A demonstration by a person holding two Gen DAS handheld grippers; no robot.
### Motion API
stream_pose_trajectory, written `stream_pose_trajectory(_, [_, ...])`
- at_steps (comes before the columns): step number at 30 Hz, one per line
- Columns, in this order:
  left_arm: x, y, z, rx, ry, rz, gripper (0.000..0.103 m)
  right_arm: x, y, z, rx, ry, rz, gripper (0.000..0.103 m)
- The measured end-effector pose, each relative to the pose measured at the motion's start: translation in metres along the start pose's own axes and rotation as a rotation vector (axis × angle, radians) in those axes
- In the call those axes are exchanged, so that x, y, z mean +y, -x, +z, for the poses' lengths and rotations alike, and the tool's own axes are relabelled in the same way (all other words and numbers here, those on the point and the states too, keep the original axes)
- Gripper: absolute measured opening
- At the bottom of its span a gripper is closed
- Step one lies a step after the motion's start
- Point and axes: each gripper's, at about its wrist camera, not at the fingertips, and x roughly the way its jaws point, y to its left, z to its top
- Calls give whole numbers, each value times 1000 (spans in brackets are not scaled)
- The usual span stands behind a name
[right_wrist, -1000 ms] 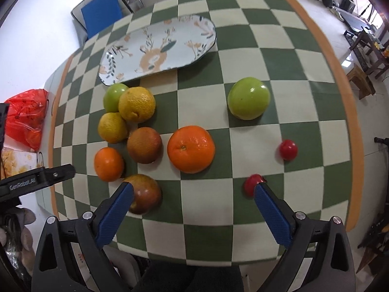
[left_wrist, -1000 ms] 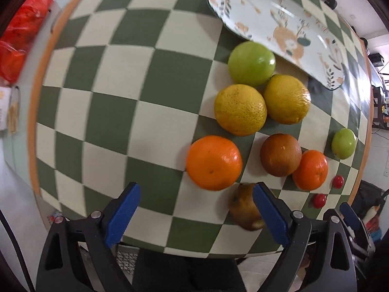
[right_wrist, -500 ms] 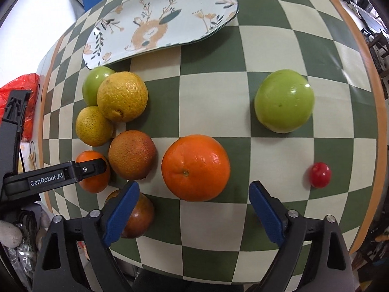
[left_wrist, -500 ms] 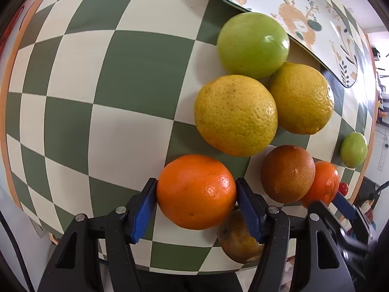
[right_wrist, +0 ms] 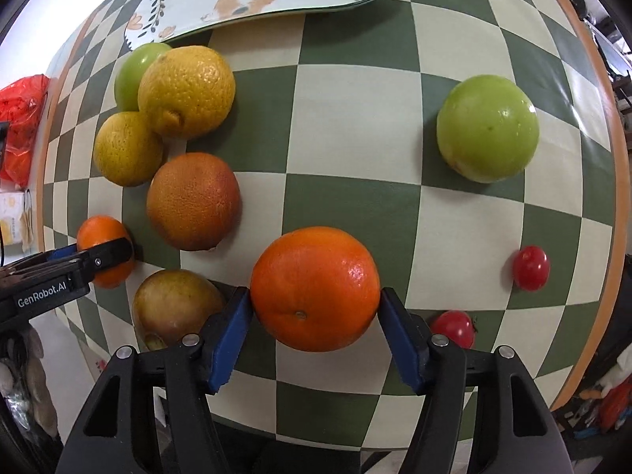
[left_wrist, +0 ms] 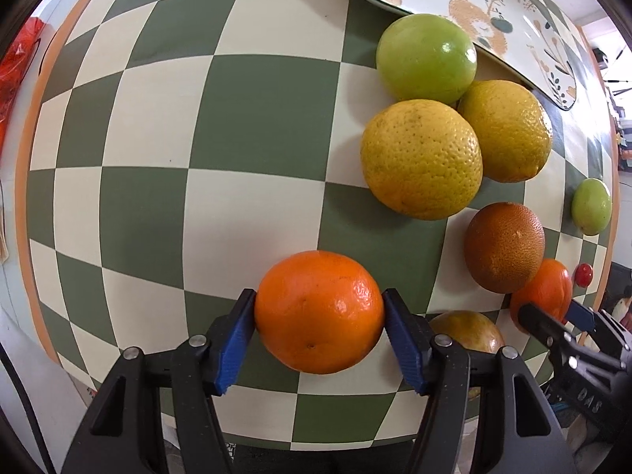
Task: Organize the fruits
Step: 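Carry both tangerines onto the white floral plate and open both tools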
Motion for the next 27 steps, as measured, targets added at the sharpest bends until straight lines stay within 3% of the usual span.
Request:
stream_pose_trajectory(9, [4, -2, -3, -16, -43, -13, 61, 5, -10, 13, -3, -106, -12, 68])
stream_pose_trajectory(15, [8, 25, -3, -38, -34, -58, 61, 10, -7, 2, -2, -129, 1, 67])
stream_pose_trajectory(18, [8, 55, 9, -90, -30, -84, 61, 8, 6, 2, -23, -147, 57, 67])
stream_pose_trajectory(23, [-20, 111, 75, -159, -3, -155, 61, 9, 51, 33, -94, -115, 144, 67])
stream_pose_trajectory(27, [-33, 126, 149, -142, 0, -187, 61, 9, 89, 107, -152, -70, 166, 67])
